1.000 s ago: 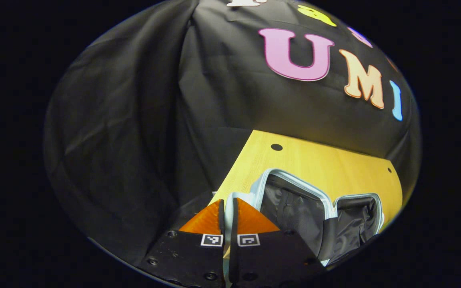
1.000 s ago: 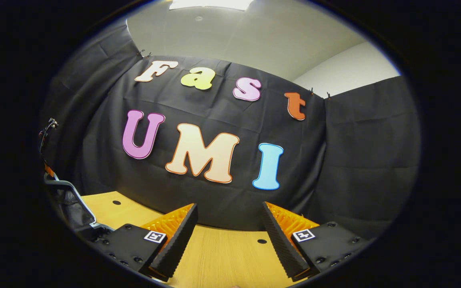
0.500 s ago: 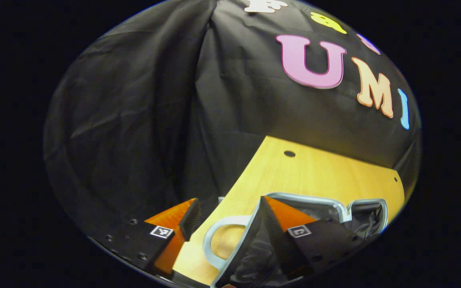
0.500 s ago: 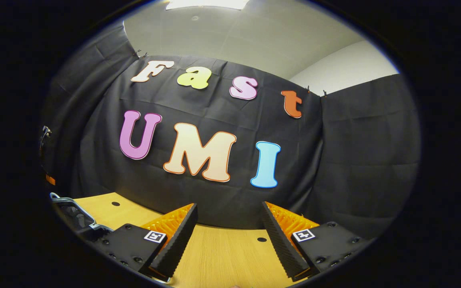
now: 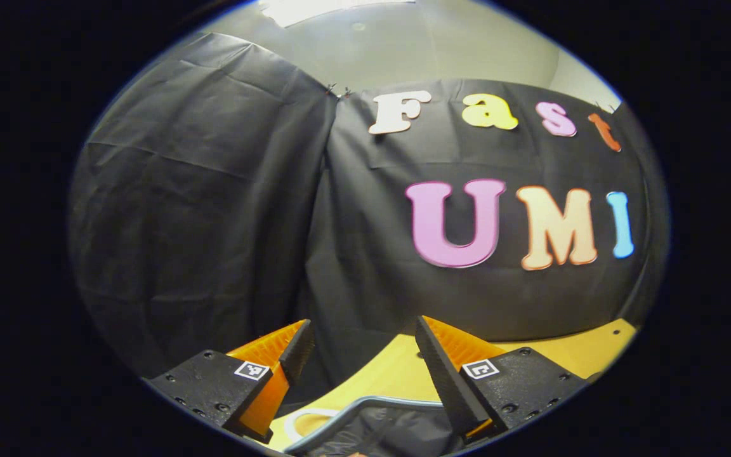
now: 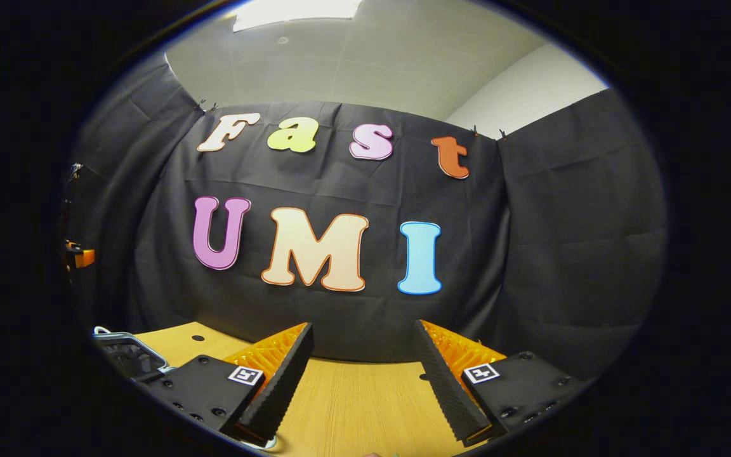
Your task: First open the suitcase, pack the skin care products into it, and then close the suitcase.
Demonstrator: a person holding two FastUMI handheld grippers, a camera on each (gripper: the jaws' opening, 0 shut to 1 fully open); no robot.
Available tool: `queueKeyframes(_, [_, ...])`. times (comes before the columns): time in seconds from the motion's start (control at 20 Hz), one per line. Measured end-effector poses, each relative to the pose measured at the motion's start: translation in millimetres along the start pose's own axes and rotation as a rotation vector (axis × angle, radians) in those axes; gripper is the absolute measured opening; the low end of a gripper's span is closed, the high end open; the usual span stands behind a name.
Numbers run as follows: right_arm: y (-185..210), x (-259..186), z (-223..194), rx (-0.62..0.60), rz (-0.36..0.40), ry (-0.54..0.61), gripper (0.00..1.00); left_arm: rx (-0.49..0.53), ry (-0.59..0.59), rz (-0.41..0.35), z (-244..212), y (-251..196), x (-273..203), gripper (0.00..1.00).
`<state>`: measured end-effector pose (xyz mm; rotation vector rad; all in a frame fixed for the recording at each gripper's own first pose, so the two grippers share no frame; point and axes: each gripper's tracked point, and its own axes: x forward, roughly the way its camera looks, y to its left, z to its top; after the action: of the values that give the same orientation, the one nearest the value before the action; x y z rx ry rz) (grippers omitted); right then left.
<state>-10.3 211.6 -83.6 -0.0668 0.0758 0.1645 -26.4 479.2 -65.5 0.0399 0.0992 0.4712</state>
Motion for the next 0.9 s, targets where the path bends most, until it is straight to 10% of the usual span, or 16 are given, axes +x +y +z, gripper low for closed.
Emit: queueKeyframes(0.9, [-99.2,-33.6,-9.2,0.125,0.046,0.009,0.99,0.032,-0.066,-0.302,25.8,-266.5,-121.7,0.94])
